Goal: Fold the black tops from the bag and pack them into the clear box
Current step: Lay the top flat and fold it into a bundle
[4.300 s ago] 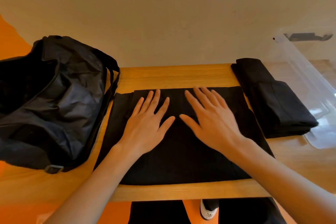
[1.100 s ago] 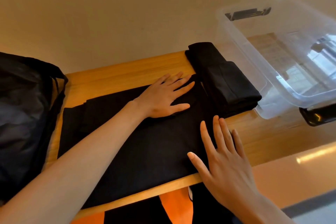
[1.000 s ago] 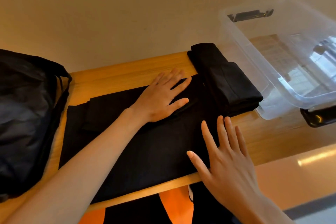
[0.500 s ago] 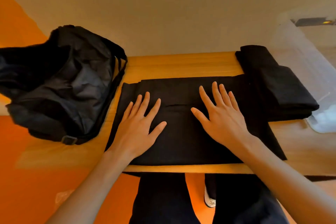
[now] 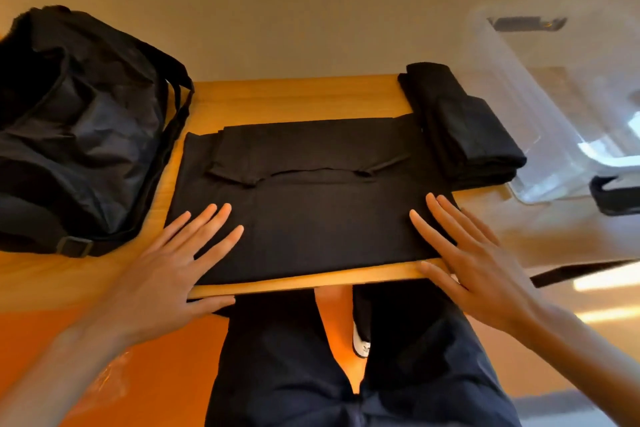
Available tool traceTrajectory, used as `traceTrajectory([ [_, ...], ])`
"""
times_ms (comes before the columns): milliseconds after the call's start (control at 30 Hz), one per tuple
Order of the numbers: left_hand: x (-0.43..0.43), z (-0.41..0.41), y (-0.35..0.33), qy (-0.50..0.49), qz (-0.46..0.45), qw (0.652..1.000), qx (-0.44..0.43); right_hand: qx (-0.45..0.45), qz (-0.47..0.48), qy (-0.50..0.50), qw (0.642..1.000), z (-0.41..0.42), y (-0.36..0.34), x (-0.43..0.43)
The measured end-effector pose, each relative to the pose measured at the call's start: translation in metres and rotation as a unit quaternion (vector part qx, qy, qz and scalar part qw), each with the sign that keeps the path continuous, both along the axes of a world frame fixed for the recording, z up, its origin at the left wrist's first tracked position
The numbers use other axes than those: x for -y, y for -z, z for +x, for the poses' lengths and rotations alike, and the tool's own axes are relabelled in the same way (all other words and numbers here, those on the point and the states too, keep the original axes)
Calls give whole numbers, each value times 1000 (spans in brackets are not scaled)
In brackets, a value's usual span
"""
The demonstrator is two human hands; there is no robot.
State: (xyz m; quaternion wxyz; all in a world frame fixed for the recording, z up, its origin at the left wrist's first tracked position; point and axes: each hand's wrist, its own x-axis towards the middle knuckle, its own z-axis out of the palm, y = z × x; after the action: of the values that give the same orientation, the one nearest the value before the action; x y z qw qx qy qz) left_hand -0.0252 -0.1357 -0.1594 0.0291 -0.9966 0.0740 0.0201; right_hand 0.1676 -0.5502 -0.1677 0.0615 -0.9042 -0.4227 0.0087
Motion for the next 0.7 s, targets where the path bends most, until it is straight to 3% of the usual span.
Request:
traceTrajectory([
  [433, -7, -37, 9, 19, -65, 996, 66, 54, 190, -46, 979, -17, 30, 33],
  [700, -1, -57, 14, 77, -79, 974, 198, 79, 267, -87, 956, -15, 25, 41],
])
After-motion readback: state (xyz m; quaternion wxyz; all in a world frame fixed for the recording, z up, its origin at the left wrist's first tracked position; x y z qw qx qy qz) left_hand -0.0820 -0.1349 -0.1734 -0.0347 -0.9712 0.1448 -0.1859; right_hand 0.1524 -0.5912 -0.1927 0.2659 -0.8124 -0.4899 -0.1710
